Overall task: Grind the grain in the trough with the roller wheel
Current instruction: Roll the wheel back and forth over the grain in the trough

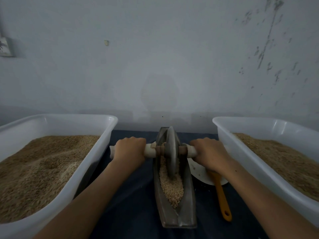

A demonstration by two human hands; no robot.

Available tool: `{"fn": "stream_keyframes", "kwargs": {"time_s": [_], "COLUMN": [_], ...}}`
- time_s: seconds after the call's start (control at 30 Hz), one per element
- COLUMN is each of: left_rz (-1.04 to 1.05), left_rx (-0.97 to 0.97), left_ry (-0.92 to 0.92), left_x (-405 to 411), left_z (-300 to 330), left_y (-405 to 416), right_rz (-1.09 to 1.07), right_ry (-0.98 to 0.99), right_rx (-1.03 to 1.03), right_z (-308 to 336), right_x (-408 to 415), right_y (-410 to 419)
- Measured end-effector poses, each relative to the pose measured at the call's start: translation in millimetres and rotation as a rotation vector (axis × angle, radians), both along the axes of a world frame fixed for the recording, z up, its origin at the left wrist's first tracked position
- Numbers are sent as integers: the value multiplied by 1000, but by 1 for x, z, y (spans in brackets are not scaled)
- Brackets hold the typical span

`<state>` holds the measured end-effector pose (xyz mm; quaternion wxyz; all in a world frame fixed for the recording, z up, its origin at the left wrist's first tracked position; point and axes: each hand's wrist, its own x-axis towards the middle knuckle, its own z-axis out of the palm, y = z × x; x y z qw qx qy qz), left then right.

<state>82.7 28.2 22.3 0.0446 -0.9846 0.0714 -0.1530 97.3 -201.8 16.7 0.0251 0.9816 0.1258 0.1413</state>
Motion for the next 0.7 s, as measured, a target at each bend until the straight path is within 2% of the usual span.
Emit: {"fn": "stream_keyframes", "kwargs": {"time_s": [0.1, 0.27, 0.37, 0.47, 0.63, 0.7], "left_rz": [8, 21, 14, 20, 23, 6], "left_rx": [22, 40, 57, 65, 51, 59], "left_ry": [42, 216, 235, 211, 78, 43], "left_x": [0, 0, -1, 0, -2, -2], "left_z": [1, 6, 7, 8, 4, 4], "left_y": [1, 4, 5, 3, 1, 1], "right_rz": [0, 6, -9, -7, 15, 15], "right_ry": [59, 312, 384, 340, 52, 32], "right_rx": [-28, -99, -84, -62, 0, 41], "right_z": [4, 20, 22, 16, 0, -3], "right_x": [-1, -5, -6, -2, 2, 3], "right_y": [-1, 0, -1, -2, -3, -3]}}
